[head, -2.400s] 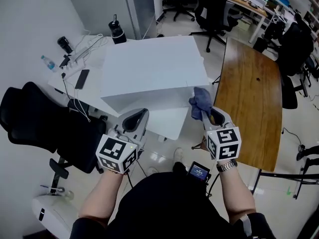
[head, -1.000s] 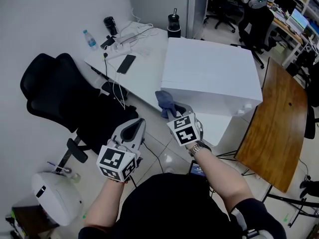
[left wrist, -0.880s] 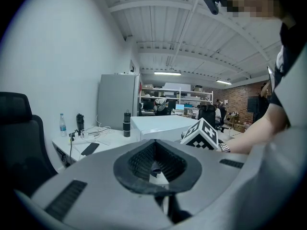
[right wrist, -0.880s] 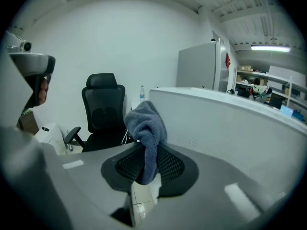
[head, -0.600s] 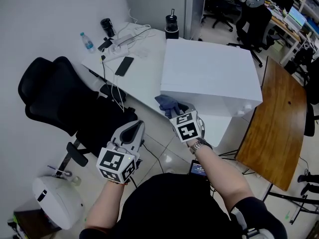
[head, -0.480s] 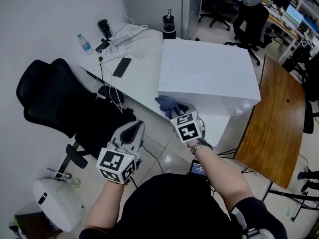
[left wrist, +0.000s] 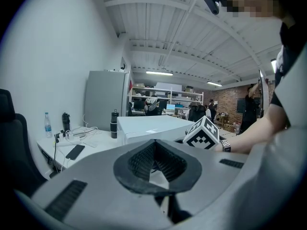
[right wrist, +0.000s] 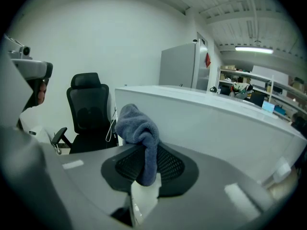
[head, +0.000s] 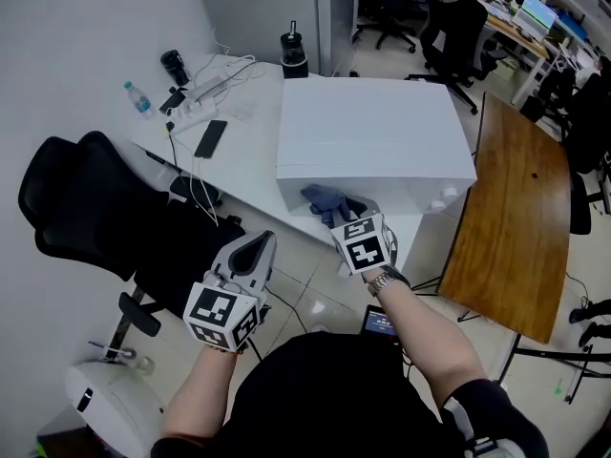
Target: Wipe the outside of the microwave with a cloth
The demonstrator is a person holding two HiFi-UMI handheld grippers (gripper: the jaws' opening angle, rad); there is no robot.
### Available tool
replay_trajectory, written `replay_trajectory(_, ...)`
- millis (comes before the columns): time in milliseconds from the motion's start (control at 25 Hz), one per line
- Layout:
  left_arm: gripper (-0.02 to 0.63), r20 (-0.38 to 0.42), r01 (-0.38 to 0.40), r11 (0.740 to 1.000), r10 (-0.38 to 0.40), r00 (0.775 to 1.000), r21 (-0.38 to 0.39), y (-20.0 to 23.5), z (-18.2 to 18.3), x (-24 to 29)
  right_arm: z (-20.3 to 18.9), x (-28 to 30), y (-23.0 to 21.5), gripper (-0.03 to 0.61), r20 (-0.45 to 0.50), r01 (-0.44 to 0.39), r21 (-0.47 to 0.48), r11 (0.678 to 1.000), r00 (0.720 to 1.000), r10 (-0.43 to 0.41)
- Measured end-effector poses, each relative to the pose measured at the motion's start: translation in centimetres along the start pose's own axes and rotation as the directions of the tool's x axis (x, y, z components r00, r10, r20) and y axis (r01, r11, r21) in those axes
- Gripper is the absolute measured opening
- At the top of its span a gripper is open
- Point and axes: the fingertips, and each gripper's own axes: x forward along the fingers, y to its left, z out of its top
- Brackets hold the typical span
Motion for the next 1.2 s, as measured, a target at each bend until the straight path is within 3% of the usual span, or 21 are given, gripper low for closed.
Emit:
replay_trajectory(600,0.006,-0.002,0.077,0.997,-0.077,0.997,0.027,-7.5,2.1,5.3,-4.1,-5.8,-10.3,0.069,-0.024,0.113,0.066,0.991,0.993,-0.112)
replay_trajectory(1200,0.006,-0.024,0.115,0.992,-0.114,0.993,0.052,-15.5,3.1,10.1,-8.1,-10.9,-18.6,0.069,-0.032,0.166,0.122,0.979,0.986,-0.163)
